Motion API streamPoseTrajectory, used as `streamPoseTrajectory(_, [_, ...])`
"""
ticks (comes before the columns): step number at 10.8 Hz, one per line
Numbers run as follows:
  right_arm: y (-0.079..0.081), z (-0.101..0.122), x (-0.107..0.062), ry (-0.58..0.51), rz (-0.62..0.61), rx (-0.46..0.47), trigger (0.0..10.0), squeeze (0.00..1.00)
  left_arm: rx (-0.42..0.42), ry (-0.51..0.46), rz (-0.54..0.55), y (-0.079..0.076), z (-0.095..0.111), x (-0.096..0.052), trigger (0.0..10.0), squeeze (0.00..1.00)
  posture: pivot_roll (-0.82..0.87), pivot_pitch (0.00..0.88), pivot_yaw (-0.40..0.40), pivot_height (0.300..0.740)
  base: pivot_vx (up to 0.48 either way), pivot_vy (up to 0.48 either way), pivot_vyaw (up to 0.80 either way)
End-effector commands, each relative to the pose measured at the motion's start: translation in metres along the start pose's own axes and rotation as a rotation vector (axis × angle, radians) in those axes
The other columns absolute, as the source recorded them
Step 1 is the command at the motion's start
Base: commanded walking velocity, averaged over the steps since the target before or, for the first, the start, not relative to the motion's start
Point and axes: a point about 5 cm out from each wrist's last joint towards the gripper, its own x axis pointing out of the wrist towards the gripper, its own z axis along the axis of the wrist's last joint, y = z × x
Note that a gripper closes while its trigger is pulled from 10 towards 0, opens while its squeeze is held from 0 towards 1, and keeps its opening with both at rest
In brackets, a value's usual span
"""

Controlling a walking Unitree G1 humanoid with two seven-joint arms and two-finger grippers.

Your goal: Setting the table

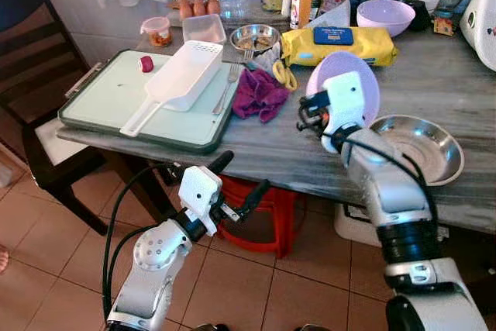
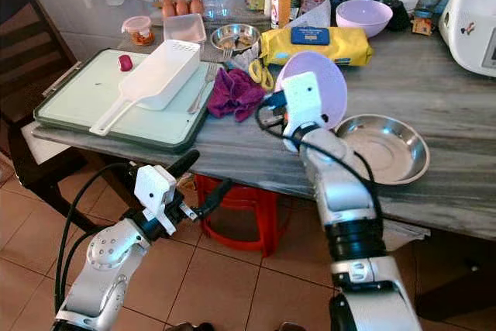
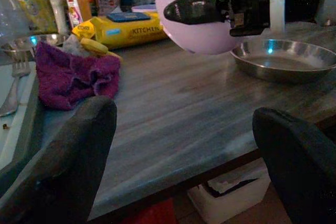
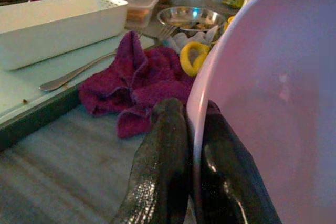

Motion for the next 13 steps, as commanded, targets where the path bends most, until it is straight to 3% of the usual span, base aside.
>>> streamPoseTrajectory(1, [0.0,0.004,0.003,0.011,0.006,0.016,10.0,0.0,0.007,0.0,-0.011,-0.001,0.001,0.001,10.0,0.0,-0.16,0.137,0.071,0.74,0.0,0.0,0.0])
streamPoseTrajectory(11, [0.016,-0.009,0.009,0.133,0.085,0.051,10.0,0.0,0.009,0.023,-0.027,-0.002,0.001,0.001,10.0,0.0,-0.15,0.139,0.08,0.74,0.0,0.0,0.0])
streamPoseTrajectory(12, [0.015,-0.01,0.009,0.141,0.085,0.044,10.0,0.14,0.009,0.026,-0.029,-0.002,0.0,0.001,10.0,0.0,-0.15,0.139,0.08,0.74,0.0,0.0,0.0])
streamPoseTrajectory(13, [0.015,-0.01,0.009,0.143,0.084,0.043,10.0,0.94,0.011,0.027,-0.028,-0.002,0.001,0.001,10.0,0.0,-0.15,0.139,0.08,0.74,0.0,0.0,0.0])
